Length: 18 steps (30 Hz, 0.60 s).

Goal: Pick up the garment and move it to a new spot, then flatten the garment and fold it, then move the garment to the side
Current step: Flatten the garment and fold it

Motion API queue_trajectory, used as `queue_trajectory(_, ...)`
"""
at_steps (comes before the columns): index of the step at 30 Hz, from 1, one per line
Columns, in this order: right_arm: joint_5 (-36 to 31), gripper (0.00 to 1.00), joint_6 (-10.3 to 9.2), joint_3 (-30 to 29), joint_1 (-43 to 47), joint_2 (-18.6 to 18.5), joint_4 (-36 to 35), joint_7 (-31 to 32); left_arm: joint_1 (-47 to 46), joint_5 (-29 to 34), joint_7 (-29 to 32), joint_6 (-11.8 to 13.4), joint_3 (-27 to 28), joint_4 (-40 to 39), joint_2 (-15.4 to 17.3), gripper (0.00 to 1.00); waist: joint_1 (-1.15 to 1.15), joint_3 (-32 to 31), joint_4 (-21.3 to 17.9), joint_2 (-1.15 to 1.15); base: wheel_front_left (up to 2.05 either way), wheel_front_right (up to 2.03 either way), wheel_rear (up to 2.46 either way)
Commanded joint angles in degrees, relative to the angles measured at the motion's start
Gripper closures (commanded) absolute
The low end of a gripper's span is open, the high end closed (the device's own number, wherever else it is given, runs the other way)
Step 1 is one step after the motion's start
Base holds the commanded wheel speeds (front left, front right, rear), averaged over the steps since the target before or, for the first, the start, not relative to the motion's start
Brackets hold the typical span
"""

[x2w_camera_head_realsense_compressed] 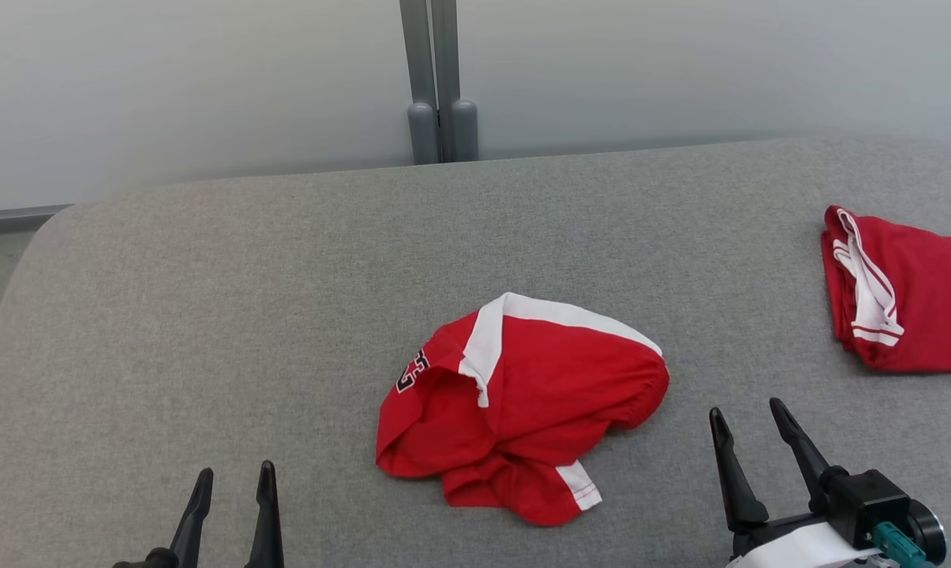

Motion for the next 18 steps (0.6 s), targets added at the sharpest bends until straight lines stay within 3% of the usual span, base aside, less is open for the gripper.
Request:
queue_trajectory(1,0.0,0.0,0.0,-0.1,-0.5,-0.1,0.0,-0.2,-1.0,-0.1,0.0,-0.1,0.0,0.1,0.0,0.0,0.0,0.0,0.1,0.0,0.0,0.0,0.0)
queue_trajectory(12,-0.7,0.0,0.0,1.0,-1.7,0.0,-2.2,-0.2,-0.8,-0.4,0.0,-0.1,0.1,0.2,0.0,0.0,0.0,0.0,0.2,0.0,0.0,0.0,0.0)
queue_trajectory(15,-1.3,0.0,0.0,3.7,-3.6,0.0,-2.7,-0.2,-1.2,-0.3,0.0,-0.1,0.6,0.0,0.0,0.0,0.0,0.7,0.3,0.0,0.0,0.0,0.0)
queue_trajectory(18,-2.4,0.0,0.0,10.1,-7.3,0.1,0.0,-0.2,-2.1,-0.4,0.0,-0.1,0.7,-0.3,0.0,0.0,0.0,2.0,0.5,0.0,0.0,0.0,0.0)
